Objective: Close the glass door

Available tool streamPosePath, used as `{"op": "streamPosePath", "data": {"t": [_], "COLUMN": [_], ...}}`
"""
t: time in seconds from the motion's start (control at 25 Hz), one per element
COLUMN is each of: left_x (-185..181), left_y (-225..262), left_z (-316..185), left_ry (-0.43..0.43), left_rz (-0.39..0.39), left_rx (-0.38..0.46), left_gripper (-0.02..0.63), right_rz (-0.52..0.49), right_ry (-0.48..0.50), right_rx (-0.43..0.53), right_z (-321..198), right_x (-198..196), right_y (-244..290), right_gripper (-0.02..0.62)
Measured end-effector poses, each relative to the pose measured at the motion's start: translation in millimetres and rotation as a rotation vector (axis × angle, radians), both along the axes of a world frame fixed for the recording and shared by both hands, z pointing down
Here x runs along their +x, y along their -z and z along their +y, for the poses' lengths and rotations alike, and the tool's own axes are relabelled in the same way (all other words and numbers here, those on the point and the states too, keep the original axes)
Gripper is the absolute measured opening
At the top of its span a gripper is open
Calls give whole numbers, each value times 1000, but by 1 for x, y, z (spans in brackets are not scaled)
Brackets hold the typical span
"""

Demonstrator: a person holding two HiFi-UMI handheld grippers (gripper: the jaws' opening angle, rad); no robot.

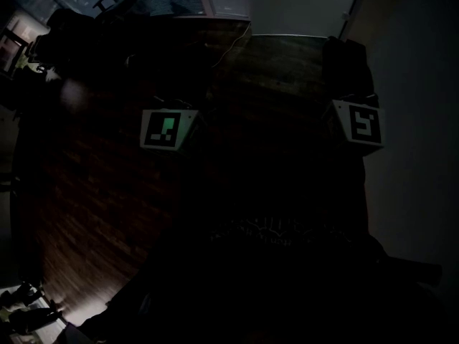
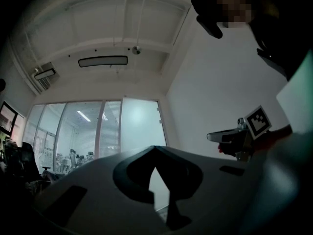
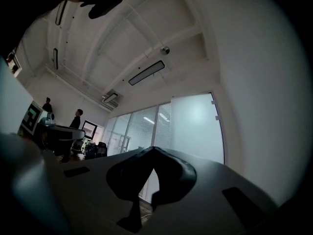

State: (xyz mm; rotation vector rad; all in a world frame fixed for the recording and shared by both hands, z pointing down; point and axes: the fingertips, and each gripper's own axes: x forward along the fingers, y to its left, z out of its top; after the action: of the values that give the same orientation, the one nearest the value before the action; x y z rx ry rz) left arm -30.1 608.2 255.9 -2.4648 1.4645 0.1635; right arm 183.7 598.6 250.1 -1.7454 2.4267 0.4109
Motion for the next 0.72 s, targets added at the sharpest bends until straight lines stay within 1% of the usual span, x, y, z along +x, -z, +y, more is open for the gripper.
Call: {"op": "streamPosePath", "data": {"t": [0.12, 0.36, 0.56, 0.72], "left_x": [-11, -26, -43, -53], "left_y": [-3, -12, -13, -23], "left_z": [-4, -5, -18, -21], "left_ry": [-4, -11, -30, -42], "left_rz": [10, 3, 8, 1], "left_rx": [8, -15, -15, -46], "left_gripper": [2, 2, 2, 2], "right_rz": [-21, -27, -33, -30], "right_ry": [7, 17, -4, -24], "right_rx": [2, -30, -23, -49], "right_z": [-5, -9, -22, -27], "right_x": [-13, -29, -44, -48], "right_y": [-3, -14, -12, -19], "right_gripper": [3, 3, 3, 3]}}
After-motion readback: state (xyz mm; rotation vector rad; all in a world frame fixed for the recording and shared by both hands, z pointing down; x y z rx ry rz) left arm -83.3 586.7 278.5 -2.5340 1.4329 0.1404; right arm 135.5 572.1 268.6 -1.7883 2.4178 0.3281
